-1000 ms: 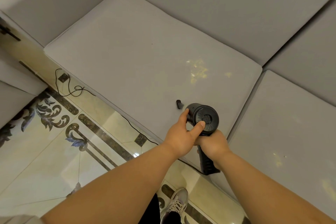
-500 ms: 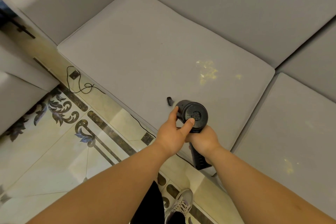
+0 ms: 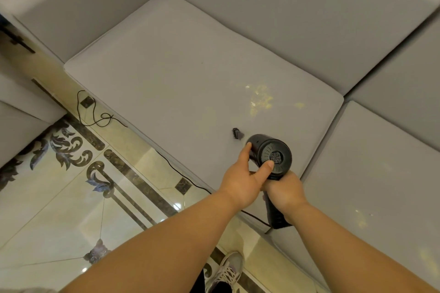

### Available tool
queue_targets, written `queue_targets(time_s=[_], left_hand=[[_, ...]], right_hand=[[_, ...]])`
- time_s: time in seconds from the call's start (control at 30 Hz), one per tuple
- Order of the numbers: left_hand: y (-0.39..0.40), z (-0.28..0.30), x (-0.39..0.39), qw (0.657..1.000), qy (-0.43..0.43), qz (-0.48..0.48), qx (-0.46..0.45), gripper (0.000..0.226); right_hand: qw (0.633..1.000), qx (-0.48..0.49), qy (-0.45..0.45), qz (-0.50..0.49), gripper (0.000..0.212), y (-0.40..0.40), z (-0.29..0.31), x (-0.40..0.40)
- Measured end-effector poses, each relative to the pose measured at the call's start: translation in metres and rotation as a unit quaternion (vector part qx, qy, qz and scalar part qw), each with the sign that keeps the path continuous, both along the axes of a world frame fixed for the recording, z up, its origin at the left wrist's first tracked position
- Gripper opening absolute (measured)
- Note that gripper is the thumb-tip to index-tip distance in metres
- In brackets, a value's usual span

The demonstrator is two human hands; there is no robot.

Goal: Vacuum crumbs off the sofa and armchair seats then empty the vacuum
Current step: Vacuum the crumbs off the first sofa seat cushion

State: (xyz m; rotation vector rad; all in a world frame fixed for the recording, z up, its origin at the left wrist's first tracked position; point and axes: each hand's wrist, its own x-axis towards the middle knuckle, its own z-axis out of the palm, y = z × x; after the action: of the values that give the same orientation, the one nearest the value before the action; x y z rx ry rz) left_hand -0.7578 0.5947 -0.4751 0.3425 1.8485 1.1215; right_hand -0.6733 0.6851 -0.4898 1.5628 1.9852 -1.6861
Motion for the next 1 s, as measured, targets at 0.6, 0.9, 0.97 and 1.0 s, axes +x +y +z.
queue_targets(time_s=[0.6,0.9,0.97,1.0], left_hand=[[0.036,0.007,0.006,0.999,-0.008,-0.038,-0.018,0.077],[0.084,0.023,-0.049,0.999,0.016,-0.034,0.022,0.077],[0.104,0.022,-0.071,0.999,0.018,-0.043,0.025,0.077],[0.114,0.02,-0.081,0.998,0.019,-0.047,0.025,0.077]], right_hand=[[0.999,-0.036,-0.031,-0.002,0.025,0.029,0.013,0.016],[0.999,-0.032,0.014,-0.023,0.03,0.076,0.036,-0.039],[0.999,-0.033,0.02,-0.036,0.031,0.094,0.035,-0.06],[0.998,-0.033,0.022,-0.044,0.031,0.103,0.034,-0.07]])
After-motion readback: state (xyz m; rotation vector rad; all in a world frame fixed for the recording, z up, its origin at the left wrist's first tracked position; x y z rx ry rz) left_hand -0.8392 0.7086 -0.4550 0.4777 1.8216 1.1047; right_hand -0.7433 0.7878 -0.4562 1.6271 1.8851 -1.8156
